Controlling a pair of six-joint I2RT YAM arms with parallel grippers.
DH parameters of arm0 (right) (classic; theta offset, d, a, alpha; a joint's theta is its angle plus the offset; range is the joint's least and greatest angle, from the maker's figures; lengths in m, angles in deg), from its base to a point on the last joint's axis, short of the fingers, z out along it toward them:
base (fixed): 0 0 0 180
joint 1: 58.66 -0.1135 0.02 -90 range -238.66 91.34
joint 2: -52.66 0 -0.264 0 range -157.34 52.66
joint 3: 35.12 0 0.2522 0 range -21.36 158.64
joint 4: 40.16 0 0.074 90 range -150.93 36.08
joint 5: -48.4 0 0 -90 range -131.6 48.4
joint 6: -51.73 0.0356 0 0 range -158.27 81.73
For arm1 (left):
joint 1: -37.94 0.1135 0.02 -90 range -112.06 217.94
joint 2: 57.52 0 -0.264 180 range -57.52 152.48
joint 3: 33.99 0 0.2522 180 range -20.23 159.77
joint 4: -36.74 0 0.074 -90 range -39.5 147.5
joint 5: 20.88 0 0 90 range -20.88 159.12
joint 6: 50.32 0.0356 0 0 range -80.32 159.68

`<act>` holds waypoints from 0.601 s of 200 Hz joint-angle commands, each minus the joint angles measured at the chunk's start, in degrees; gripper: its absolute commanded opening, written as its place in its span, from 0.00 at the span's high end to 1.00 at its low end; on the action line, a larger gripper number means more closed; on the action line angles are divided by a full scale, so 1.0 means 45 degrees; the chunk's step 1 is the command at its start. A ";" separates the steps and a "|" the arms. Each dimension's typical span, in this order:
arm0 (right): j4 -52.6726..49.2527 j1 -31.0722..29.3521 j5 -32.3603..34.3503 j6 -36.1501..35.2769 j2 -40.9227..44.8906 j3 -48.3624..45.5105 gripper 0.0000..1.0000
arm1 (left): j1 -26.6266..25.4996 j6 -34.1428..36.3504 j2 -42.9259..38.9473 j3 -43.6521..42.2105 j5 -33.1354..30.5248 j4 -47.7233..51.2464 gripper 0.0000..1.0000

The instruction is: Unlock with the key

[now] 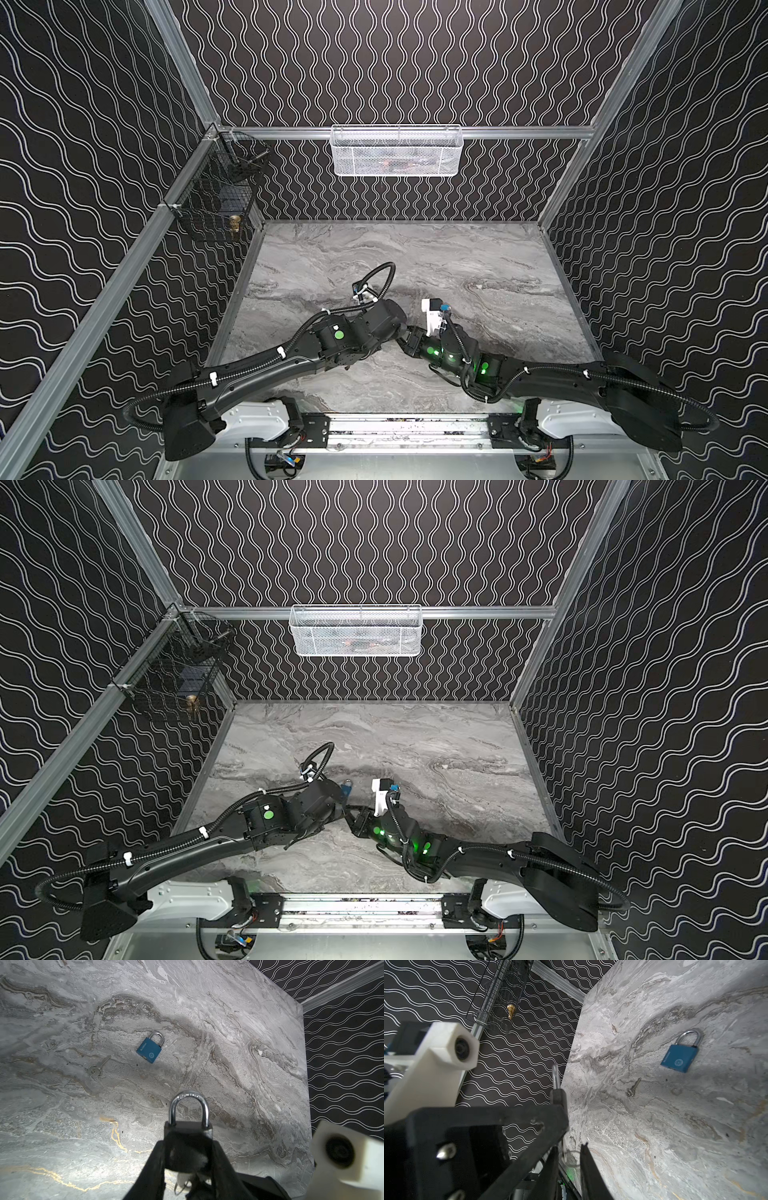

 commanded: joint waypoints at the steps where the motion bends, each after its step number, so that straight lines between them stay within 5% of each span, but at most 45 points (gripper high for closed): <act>1: 0.0553 -0.0011 0.0100 0.0163 -0.0092 0.0184 0.79 | 0.0003 -0.0156 -0.0082 -0.0004 -0.0268 -0.0252 0.99; 120: 0.0779 0.0009 0.0251 0.0437 -0.0284 0.0316 0.95 | 0.0003 -0.0409 -0.0498 -0.0309 0.0440 -0.1068 1.00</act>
